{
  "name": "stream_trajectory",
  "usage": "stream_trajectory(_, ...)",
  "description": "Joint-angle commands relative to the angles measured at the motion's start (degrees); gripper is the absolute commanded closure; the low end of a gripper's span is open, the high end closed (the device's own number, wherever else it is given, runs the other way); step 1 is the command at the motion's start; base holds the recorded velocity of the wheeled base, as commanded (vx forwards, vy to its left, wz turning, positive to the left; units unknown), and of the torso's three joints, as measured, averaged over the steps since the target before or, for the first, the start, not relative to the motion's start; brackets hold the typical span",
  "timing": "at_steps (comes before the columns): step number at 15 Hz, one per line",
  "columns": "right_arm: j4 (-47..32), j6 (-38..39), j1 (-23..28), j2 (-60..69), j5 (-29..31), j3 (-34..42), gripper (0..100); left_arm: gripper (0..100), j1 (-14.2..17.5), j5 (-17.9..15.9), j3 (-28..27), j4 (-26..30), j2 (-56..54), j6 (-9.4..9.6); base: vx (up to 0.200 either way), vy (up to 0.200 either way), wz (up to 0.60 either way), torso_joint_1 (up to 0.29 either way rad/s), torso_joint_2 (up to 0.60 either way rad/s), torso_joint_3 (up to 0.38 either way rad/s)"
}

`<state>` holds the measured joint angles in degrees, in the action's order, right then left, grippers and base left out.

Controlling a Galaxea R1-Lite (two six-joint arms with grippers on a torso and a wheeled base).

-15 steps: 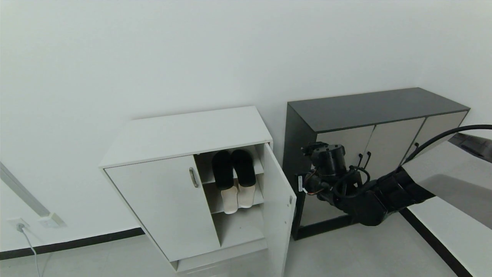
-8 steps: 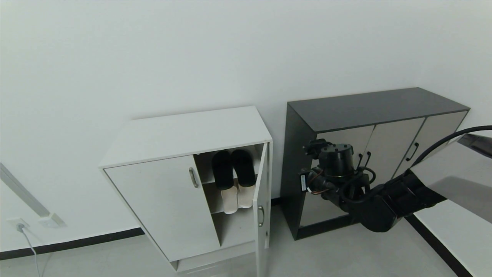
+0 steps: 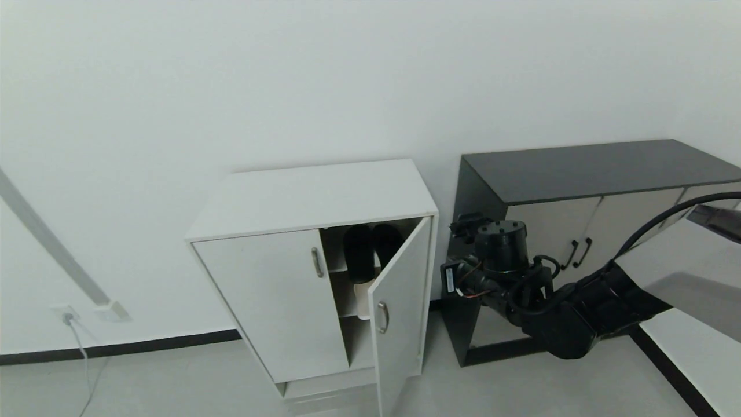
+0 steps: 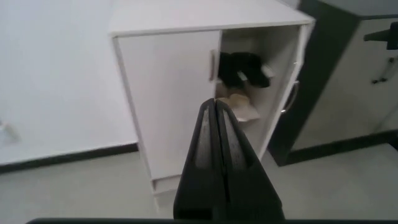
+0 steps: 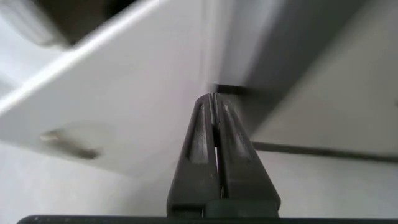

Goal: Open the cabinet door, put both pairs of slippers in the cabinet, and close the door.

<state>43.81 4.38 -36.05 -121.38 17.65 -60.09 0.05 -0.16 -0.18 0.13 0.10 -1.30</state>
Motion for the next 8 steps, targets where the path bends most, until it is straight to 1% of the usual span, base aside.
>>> stream_trajectory(1,0.22,0.11,0.10,0.18,-0.07,0.06,100,100,0.04,-0.02,0.01,-0.05,-0.01,-0.01,0.000,0.000,0.60,0.002,0.00,0.002)
stream_trajectory(3,1.80,0.11,0.19,0.09,-0.07,0.50,100,100,0.04,-0.02,0.01,-0.05,-0.01,-0.01,0.000,0.000,0.60,-0.007,0.00,0.005)
stream_trajectory(5,4.53,-0.07,0.36,-0.08,-0.07,1.20,100,100,0.04,-0.02,0.01,-0.05,-0.01,-0.01,0.000,0.000,0.00,0.000,0.00,0.000)
stream_trajectory(8,4.88,-0.07,0.45,0.00,0.19,1.82,100,100,0.04,-0.02,0.01,-0.05,-0.01,-0.01,0.000,0.000,0.00,0.000,0.00,0.000)
